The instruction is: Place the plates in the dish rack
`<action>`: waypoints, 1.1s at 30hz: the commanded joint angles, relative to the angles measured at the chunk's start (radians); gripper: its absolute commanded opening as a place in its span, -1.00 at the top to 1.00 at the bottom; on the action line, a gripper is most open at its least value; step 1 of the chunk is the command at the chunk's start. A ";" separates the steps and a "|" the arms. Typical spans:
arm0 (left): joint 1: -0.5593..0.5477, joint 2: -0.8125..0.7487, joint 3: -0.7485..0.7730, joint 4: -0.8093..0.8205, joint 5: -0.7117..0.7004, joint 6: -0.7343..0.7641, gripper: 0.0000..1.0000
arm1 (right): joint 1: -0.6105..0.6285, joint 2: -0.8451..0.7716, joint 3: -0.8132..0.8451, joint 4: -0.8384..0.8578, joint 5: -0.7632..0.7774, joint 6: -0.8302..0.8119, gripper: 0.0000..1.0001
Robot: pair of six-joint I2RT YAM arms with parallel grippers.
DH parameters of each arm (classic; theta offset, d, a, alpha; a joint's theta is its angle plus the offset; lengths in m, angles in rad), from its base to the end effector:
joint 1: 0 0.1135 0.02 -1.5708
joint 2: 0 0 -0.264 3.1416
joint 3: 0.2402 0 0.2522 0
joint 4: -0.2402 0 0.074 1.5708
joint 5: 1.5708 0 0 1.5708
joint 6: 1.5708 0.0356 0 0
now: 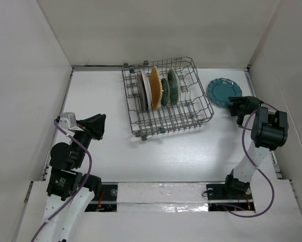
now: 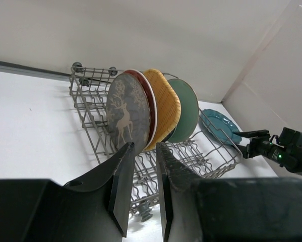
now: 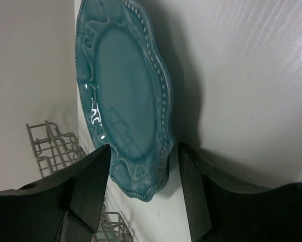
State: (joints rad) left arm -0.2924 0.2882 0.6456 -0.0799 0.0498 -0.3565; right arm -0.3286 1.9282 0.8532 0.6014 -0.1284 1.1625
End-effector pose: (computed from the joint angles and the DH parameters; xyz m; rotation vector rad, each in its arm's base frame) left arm 0.0768 -0.0250 0.3605 0.0012 1.3163 -0.5866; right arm 0.3601 -0.1180 0.1240 1.3652 1.6003 0.6438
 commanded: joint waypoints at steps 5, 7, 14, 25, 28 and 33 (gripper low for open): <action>0.006 0.014 0.014 0.029 -0.037 0.010 0.59 | 0.011 0.092 0.072 0.127 -0.050 0.120 0.26; 0.006 0.017 0.015 0.026 -0.041 0.011 0.59 | 0.011 0.104 0.058 0.173 -0.047 0.149 0.85; 0.006 0.032 0.015 0.029 -0.042 0.013 0.59 | 0.022 -0.040 -0.062 0.324 0.029 0.132 1.00; 0.006 0.037 0.015 0.028 -0.036 0.013 0.60 | 0.230 -0.602 -0.042 0.170 0.429 -0.273 1.00; 0.006 0.040 0.015 0.026 -0.036 0.014 0.60 | 0.350 -0.667 0.015 0.144 0.527 -0.467 1.00; 0.006 0.037 0.014 0.026 -0.030 0.013 0.60 | 0.497 -0.609 0.182 -0.006 0.538 -0.683 1.00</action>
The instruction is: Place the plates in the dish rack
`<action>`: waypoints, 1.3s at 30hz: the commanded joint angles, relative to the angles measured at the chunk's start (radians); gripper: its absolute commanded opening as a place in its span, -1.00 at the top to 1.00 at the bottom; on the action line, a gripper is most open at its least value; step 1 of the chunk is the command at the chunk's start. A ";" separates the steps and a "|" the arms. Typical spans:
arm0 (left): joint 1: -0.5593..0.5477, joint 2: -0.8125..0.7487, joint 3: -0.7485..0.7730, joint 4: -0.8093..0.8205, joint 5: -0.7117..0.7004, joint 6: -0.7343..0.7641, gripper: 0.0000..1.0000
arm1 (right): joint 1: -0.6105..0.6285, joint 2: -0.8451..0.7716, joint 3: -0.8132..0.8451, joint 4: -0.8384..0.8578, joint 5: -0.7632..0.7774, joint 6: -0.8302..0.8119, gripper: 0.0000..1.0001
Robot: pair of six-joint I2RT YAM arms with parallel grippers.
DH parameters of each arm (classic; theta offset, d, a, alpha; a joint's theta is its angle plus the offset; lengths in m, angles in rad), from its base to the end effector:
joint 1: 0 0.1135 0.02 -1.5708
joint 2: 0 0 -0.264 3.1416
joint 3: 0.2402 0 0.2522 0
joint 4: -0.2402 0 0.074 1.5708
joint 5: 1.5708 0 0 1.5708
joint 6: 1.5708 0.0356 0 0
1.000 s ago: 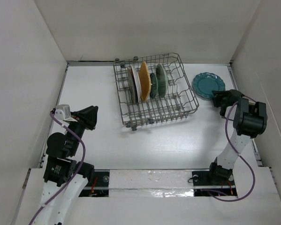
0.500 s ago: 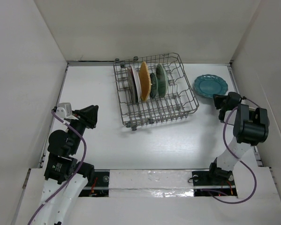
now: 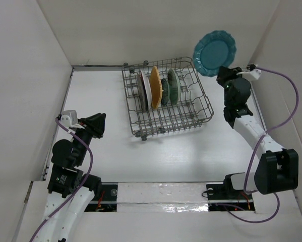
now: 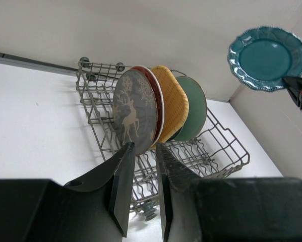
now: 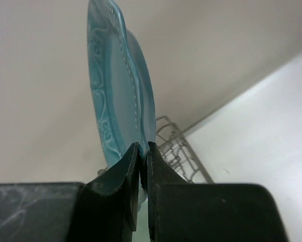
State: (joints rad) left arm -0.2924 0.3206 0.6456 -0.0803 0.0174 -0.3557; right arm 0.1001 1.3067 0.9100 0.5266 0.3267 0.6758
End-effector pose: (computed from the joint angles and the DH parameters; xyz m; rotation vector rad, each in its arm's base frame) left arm 0.0848 -0.0262 0.3583 -0.0276 1.3472 -0.5604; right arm 0.3066 0.0193 0.3430 0.6657 1.2995 0.3994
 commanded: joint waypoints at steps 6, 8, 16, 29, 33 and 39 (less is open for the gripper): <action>0.006 0.003 0.012 0.030 0.009 0.011 0.60 | 0.151 0.045 0.188 0.008 0.161 -0.317 1.00; 0.006 0.005 0.014 0.031 0.010 0.011 0.60 | 0.182 0.083 0.228 -0.039 0.158 -0.360 1.00; 0.006 0.002 0.012 0.033 0.012 0.011 0.60 | 0.265 0.227 0.394 -0.214 0.206 -0.493 1.00; 0.006 0.003 0.014 0.031 0.010 0.012 0.60 | 0.340 0.345 0.480 -0.287 0.353 -0.607 1.00; 0.006 0.005 0.014 0.030 0.012 0.011 0.60 | 0.351 0.341 0.484 -0.258 0.409 -0.647 1.00; 0.006 0.005 0.014 0.028 0.010 0.011 0.60 | 0.369 0.336 0.480 -0.237 0.448 -0.664 1.00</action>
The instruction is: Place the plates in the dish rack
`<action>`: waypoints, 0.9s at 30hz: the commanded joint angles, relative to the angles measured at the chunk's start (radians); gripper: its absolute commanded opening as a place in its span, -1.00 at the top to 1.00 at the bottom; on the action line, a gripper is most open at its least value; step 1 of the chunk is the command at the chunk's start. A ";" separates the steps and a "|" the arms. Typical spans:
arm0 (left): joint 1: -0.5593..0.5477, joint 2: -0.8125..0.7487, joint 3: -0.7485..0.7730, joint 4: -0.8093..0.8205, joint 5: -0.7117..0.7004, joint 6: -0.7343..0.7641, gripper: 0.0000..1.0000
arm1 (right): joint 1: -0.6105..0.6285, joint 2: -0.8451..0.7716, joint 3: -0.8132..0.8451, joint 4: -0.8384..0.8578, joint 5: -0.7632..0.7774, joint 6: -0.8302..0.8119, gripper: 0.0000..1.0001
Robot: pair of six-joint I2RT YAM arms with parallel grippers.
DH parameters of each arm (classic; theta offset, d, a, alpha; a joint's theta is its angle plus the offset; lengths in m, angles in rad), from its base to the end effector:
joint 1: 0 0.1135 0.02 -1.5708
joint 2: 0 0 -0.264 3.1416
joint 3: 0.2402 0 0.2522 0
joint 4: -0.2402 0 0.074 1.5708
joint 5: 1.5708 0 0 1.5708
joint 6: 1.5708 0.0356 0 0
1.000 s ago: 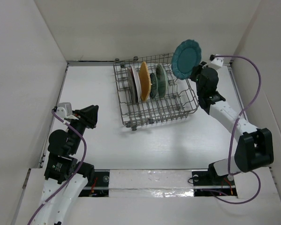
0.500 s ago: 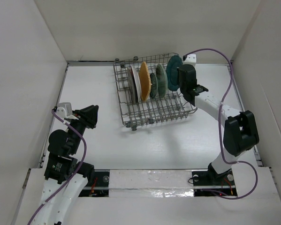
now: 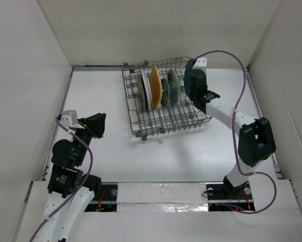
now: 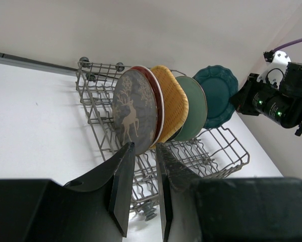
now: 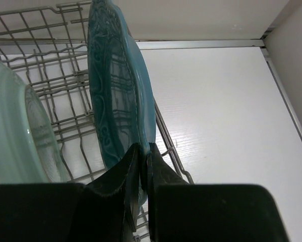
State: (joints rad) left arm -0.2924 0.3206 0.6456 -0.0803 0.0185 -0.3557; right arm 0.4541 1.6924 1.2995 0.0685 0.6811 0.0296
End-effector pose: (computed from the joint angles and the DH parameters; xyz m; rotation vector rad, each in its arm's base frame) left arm 0.0848 -0.0262 0.3583 -0.0267 1.3473 -0.5612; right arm 0.3672 0.1543 0.3048 0.0680 1.8304 -0.3051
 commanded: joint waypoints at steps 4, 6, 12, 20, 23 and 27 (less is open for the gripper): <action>0.006 0.003 0.012 0.030 0.009 0.011 0.60 | 0.015 -0.033 0.067 0.211 0.064 -0.016 1.00; 0.006 0.005 0.011 0.031 0.009 0.011 0.60 | 0.026 -0.011 0.070 0.194 0.058 -0.010 1.00; 0.006 0.009 0.014 0.031 0.008 0.011 0.60 | 0.046 0.035 0.069 0.197 0.080 -0.013 1.00; 0.006 0.015 0.012 0.024 -0.008 0.012 0.60 | 0.066 0.038 0.050 0.202 0.074 -0.010 1.00; 0.006 0.020 0.012 0.024 -0.011 0.011 0.60 | 0.078 0.033 0.044 0.198 0.086 -0.013 1.00; 0.006 0.032 0.014 0.022 -0.011 0.011 0.60 | 0.078 0.055 0.055 0.153 0.092 0.006 0.98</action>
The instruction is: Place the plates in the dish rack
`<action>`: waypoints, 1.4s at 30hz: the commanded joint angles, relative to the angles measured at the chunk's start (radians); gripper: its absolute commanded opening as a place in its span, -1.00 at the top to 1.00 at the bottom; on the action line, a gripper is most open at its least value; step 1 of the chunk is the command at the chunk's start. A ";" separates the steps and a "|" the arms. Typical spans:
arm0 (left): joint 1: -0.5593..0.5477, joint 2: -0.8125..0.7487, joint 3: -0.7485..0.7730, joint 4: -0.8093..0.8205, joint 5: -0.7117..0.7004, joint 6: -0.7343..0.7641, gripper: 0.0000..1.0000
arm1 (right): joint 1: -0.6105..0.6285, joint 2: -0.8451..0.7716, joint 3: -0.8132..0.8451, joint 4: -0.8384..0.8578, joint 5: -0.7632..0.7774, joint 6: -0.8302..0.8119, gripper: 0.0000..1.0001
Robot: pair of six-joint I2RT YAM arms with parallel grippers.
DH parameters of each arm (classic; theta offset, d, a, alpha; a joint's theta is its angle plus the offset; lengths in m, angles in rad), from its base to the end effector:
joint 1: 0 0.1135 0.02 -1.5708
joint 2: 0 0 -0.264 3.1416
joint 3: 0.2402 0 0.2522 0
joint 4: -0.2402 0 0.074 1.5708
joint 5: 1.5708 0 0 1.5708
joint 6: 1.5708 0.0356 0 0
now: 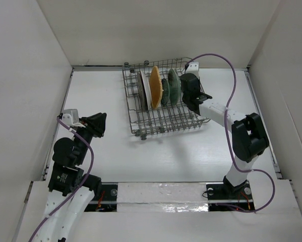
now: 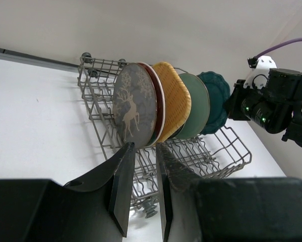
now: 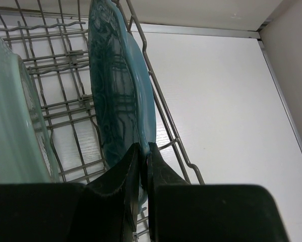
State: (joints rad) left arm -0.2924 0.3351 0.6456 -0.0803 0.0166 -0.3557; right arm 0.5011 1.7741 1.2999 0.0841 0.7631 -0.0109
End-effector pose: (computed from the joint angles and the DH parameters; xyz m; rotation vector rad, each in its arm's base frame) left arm 0.0882 -0.0272 0.3573 -0.0288 1.3618 -0.5578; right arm 0.3722 0.1758 0.2757 0.0124 1.8691 -0.4091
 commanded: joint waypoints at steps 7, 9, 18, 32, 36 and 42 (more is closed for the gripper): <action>0.006 0.036 0.015 0.020 -0.009 0.012 0.60 | 0.031 -0.036 0.009 0.137 0.008 0.083 0.69; 0.006 0.044 0.017 0.019 -0.009 0.011 0.60 | 0.031 -0.036 0.004 0.135 0.008 0.080 0.65; 0.006 0.067 0.019 0.019 -0.039 0.012 0.60 | 0.050 -0.033 -0.004 0.106 0.061 0.089 0.37; 0.006 0.076 0.014 0.045 0.022 0.021 0.39 | 0.031 -0.295 -0.051 0.025 -0.022 0.212 -0.99; 0.006 0.096 0.015 0.053 0.063 0.021 0.11 | 0.043 -0.401 -0.102 0.000 -0.054 0.278 -0.99; 0.006 0.120 0.020 0.053 0.086 0.009 -0.12 | 0.151 -0.531 -0.180 -0.055 -0.073 0.339 -0.99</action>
State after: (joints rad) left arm -0.2924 0.4480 0.6456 -0.0864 0.0719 -0.3473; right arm 0.5961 1.2835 1.1599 0.0608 0.7040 0.2783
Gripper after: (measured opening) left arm 0.553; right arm 0.994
